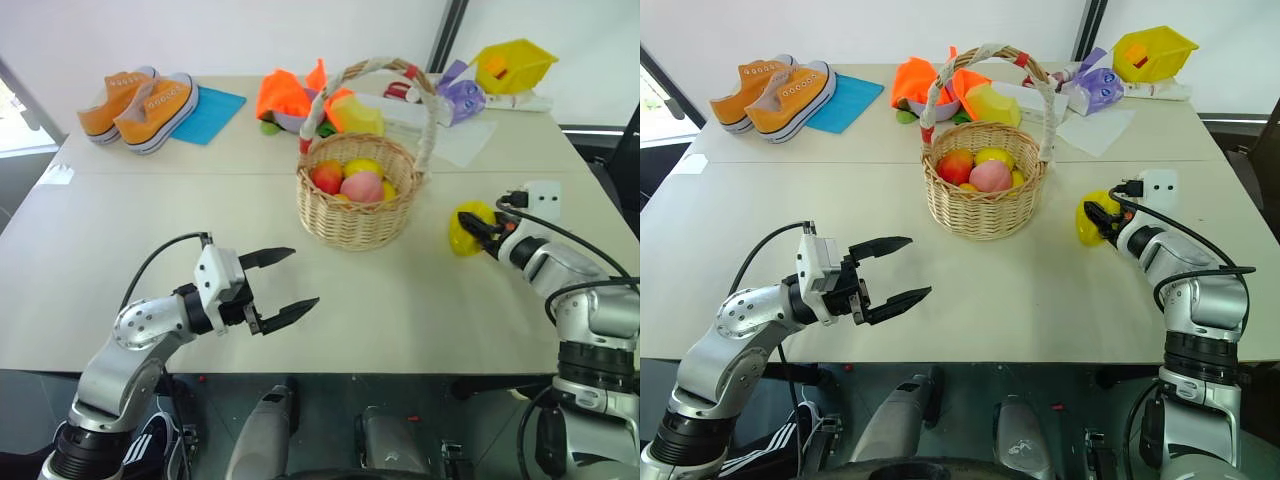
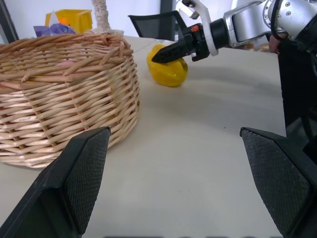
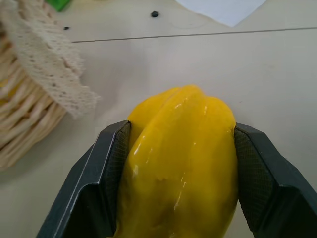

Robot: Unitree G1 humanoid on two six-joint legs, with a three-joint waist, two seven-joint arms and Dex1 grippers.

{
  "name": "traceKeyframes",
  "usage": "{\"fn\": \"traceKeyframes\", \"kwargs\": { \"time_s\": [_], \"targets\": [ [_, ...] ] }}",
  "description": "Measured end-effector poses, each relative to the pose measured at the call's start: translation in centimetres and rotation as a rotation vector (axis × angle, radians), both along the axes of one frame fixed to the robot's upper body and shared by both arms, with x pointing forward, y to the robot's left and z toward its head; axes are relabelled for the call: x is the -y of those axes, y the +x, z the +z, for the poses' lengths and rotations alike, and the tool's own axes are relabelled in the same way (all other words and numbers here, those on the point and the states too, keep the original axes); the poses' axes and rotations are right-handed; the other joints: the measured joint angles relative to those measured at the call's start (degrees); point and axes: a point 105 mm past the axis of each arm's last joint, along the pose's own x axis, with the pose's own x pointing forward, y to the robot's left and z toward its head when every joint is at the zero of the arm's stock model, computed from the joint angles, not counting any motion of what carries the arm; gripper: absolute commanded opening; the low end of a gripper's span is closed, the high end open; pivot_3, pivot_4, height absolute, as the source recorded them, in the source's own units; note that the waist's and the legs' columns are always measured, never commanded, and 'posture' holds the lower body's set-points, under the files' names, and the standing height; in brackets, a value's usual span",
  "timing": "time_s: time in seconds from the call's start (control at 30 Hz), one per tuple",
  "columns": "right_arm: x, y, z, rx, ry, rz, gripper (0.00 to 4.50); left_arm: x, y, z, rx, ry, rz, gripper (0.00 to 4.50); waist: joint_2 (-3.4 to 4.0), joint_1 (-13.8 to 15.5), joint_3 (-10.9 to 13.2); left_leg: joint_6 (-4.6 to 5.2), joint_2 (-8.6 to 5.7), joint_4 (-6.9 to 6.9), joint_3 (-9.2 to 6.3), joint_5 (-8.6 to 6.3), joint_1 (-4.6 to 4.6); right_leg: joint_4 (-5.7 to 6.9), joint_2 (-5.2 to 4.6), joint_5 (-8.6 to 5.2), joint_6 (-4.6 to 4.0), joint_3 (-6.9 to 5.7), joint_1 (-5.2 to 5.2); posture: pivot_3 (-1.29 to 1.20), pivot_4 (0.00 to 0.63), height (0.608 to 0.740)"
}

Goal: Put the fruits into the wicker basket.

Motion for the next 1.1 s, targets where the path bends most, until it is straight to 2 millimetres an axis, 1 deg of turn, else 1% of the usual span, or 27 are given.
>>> {"fn": "traceKeyframes", "kwargs": {
  "time_s": [0.03, 0.1, 0.13, 0.2, 0.27, 0.33, 0.4, 0.47, 0.53, 0.6, 0.7, 0.77, 0.83, 0.93, 0.97, 1.0, 1.03, 1.1],
  "targets": [
    [-0.2, -0.2, 0.5, 0.013, 0.003, 0.033, 2.51, 0.0, 0.0, 0.0, 0.0, 0.0, 0.002, 4.5, 0.03, 0.0, 0.0, 0.0, 0.0, 0.0, 0.0, 0.0, -0.02, 0.0, 0.0, 0.0, 0.0, 0.0, 0.01, 0.0, 0.15, 0.74],
    [-1.1, -0.9, 2.4, 0.068, 0.003, 0.164, 2.51, -0.2, 0.2, 0.1, 0.002, -0.007, 0.016, 4.5, 0.05, 0.1, 0.0, 0.01, 0.0, 0.0, 0.0, 0.0, -0.06, 0.01, 0.01, 0.0, 0.0, 0.0, -0.01, 0.0, 0.15, 0.74],
    [-1.9, -1.5, 3.9, 0.114, -0.003, 0.245, 2.51, -0.5, 0.4, 0.2, 0.003, -0.012, 0.035, 4.5, 0.04, 0.0, 0.0, 0.01, 0.02, 0.0, -0.01, 0.0, -0.05, 0.01, 0.02, 0.0, 0.0, -0.01, 0.01, 0.0, 0.15, 0.74],
    [-3.8, -3.1, 6.4, 0.189, -0.015, 0.415, 2.51, -1.2, 0.7, 0.4, 0.007, -0.022, 0.067, 4.5, 0.04, 0.0, 0.0, 0.01, 0.04, 0.01, -0.02, 0.0, -0.06, 0.01, 0.03, 0.0, 0.0, -0.02, 0.01, 0.0, 0.15, 0.74],
    [-5.8, -4.2, 8.6, 0.254, -0.013, 0.542, 2.51, -1.6, 0.9, 0.7, 0.015, -0.031, 0.083, 4.5, 0.03, -0.3, 0.0, 0.01, 0.05, 0.01, 0.0, 0.0, -0.06, 0.0, 0.01, 0.0, 0.0, -0.01, 0.01, 0.0, 0.15, 0.74],
    [-7.6, -4.9, 10.2, 0.301, -0.003, 0.624, 2.51, -2.1, 1.0, 0.9, 0.021, -0.031, 0.099, 4.5, 0.03, -0.2, 0.0, 0.01, 0.05, 0.01, 0.0, -0.01, -0.06, 0.0, -0.02, 0.0, 0.0, -0.01, -0.03, 0.0, 0.15, 0.74],
    [-9.7, -4.9, 11.5, 0.356, 0.021, 0.677, 2.51, -2.7, 1.2, 1.0, 0.025, -0.033, 0.129, 4.5, 0.02, -0.3, 0.0, 0.0, 0.06, 0.01, -0.01, -0.01, -0.05, -0.02, -0.05, 0.0, 0.0, 0.0, -0.11, 0.0, 0.15, 0.74],
    [-11.8, -4.7, 11.6, 0.383, 0.001, 0.713, 2.51, -3.5, 1.5, 1.3, 0.036, -0.039, 0.17, 4.5, 0.02, -0.1, 0.0, 0.0, 0.05, 0.01, -0.04, -0.01, -0.05, -0.06, -0.05, 0.0, 0.0, -0.01, -0.22, 0.0, 0.15, 0.74],
    [-13.2, -4.2, 11.4, 0.396, -0.002, 0.724, 2.51, -4.2, 1.9, 1.4, 0.039, -0.047, 0.209, 4.5, 0.01, 0.2, 0.0, 0.0, 0.0, 0.01, -0.08, -0.01, -0.07, -0.06, -0.04, 0.0, 0.0, -0.02, -0.23, 0.0, 0.15, 0.74],
    [-14.4, -3.1, 11.7, 0.432, -0.002, 0.702, 2.51, -5.0, 2.3, 1.6, 0.046, -0.06, 0.261, 4.5, 0.01, 0.2, 0.0, 0.0, -0.03, 0.02, -0.07, -0.01, -0.08, -0.06, -0.05, 0.0, 0.01, -0.02, -0.23, 0.0, 0.15, 0.74],
    [-15.7, -1.1, 12.7, 0.51, 0.014, 0.633, 2.51, -5.8, 3.1, 1.7, 0.062, -0.08, 0.337, 4.5, 0.0, 0.0, 0.0, -0.01, -0.02, 0.01, -0.07, 0.0, -0.02, -0.03, -0.02, 0.01, 0.01, -0.02, -0.21, 0.0, 0.15, 0.74],
    [-16.8, -0.1, 12.3, 0.531, -0.023, 0.61, 2.51, -5.8, 3.2, 1.6, 0.061, -0.089, 0.351, 4.5, 0.0, 0.0, 0.0, -0.02, -0.02, -0.02, -0.08, 0.0, -0.03, -0.02, 0.01, 0.0, 0.01, -0.02, -0.23, 0.0, 0.15, 0.74],
    [-17.2, 1.1, 11.3, 0.532, -0.062, 0.566, 2.51, -5.7, 3.2, 1.5, 0.057, -0.097, 0.357, 4.5, 0.0, 0.0, 0.0, -0.03, -0.02, -0.03, -0.08, 0.01, -0.03, -0.01, 0.03, 0.01, 0.01, -0.02, -0.23, 0.0, 0.15, 0.74],
    [-16.8, 2.6, 10.1, 0.512, -0.087, 0.491, 2.51, -5.5, 3.2, 1.5, 0.055, -0.103, 0.359, 4.5, 0.0, 0.0, 0.0, -0.06, -0.02, -0.02, -0.08, 0.03, -0.02, 0.04, 0.04, 0.01, 0.01, -0.02, -0.23, 0.0, 0.15, 0.74],
    [-16.6, 2.9, 9.8, 0.51, -0.096, 0.476, 3.47, -5.5, 3.2, 1.5, 0.056, -0.105, 0.361, 4.5, 0.0, 0.0, 0.0, -0.06, -0.02, -0.02, -0.08, 0.03, -0.02, 0.05, 0.04, 0.01, 0.01, -0.02, -0.24, 0.0, 0.15, 0.74],
    [-16.4, 3.2, 9.6, 0.51, -0.106, 0.463, 3.86, -5.4, 3.2, 1.5, 0.055, -0.106, 0.362, 4.5, 0.0, 0.0, 0.0, -0.06, -0.01, -0.02, -0.08, 0.03, -0.02, 0.06, 0.05, 0.01, 0.01, -0.02, -0.23, 0.0, 0.15, 0.74],
    [-16.3, 3.3, 9.5, 0.51, -0.11, 0.458, 4.37, -5.3, 3.1, 1.5, 0.054, -0.105, 0.36, 4.5, 0.0, -0.1, 0.0, -0.06, -0.01, -0.02, -0.08, 0.03, -0.02, 0.06, 0.05, 0.01, 0.01, -0.01, -0.24, 0.0, 0.15, 0.74],
    [-16.3, 3.1, 9.6, 0.515, -0.11, 0.475, 4.45, -4.7, 2.9, 1.3, 0.048, -0.102, 0.337, 4.5, 0.0, -0.1, 0.0, -0.06, -0.01, -0.03, -0.08, 0.03, -0.02, 0.06, 0.05, 0.01, 0.01, -0.01, -0.24, 0.0, 0.15, 0.74]
  ]
}}
